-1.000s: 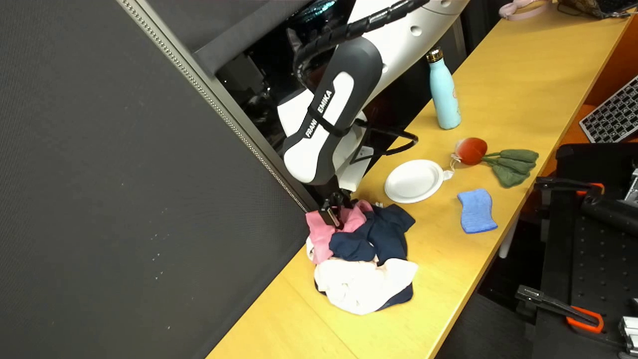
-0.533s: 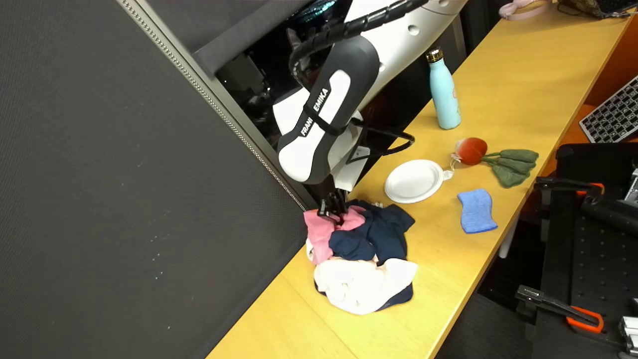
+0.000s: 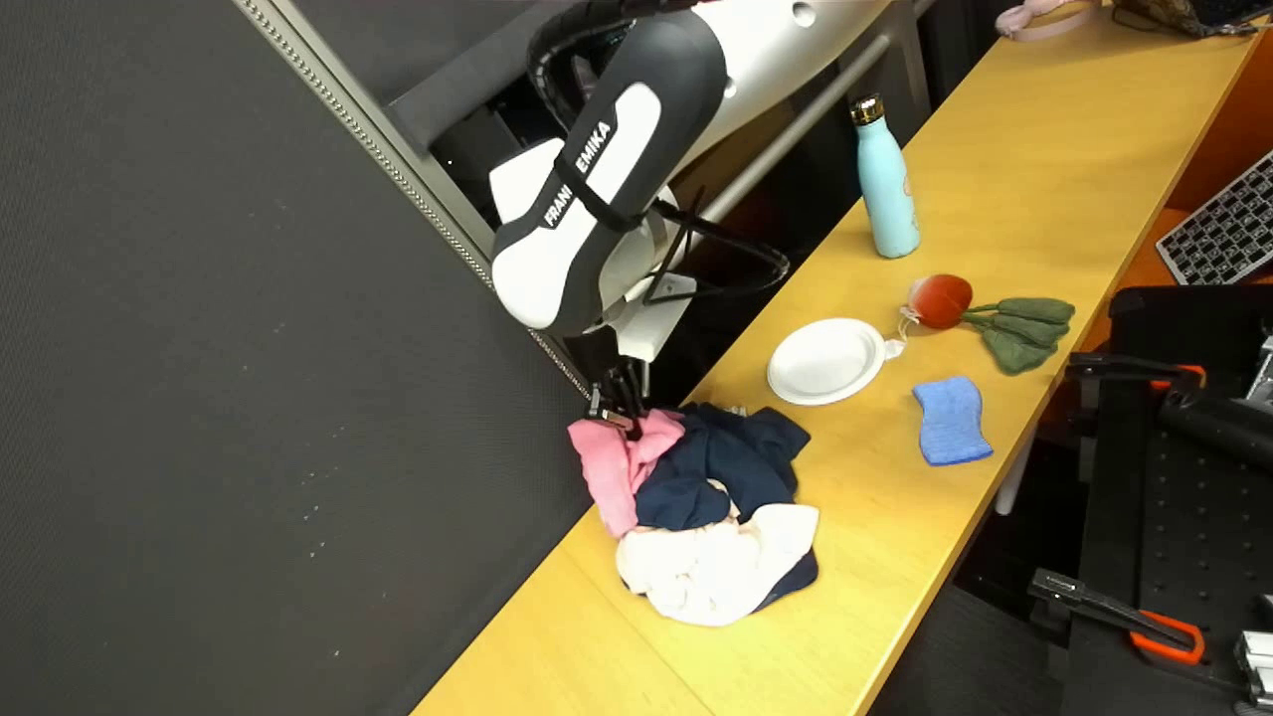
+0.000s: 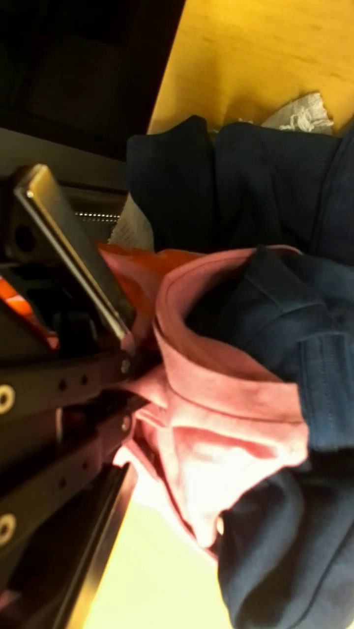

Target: Pull out the towel from the pile

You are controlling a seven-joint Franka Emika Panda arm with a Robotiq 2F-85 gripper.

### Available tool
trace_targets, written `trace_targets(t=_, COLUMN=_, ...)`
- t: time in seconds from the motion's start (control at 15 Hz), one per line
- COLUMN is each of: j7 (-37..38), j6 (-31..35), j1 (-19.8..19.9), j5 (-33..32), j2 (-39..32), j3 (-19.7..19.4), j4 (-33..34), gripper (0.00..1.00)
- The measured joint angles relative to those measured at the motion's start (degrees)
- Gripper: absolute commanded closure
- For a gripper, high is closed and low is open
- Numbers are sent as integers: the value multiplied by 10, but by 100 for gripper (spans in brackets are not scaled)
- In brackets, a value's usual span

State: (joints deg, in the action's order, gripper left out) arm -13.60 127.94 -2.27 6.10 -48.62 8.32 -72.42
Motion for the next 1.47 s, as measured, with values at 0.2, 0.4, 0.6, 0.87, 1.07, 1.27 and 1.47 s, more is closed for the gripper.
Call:
trace_targets(t=0.2, j7=-8, j6=-18, j1=1, j5=2, j2=9, j3=10, j4=28, gripper=98)
trace_targets(t=0.4, j7=-47, j6=-53, j1=13, j5=35, j2=14, j3=40, j4=60, gripper=98)
trace_targets(t=0.6, j7=-94, j6=-118, j1=26, j5=82, j2=14, j3=74, j4=87, gripper=98)
trace_targets(t=0.87, j7=-115, j6=-237, j1=32, j5=117, j2=-6, j3=84, j4=117, gripper=98)
trace_targets(t=1.07, j7=-115, j6=-287, j1=36, j5=120, j2=-44, j3=83, j4=137, gripper=67)
trace_targets(t=1.27, j7=-115, j6=-304, j1=37, j5=121, j2=-82, j3=82, j4=163, gripper=53)
trace_targets(t=1.47, j7=-116, j6=-344, j1=38, j5=140, j2=-99, j3=86, j4=199, gripper=31)
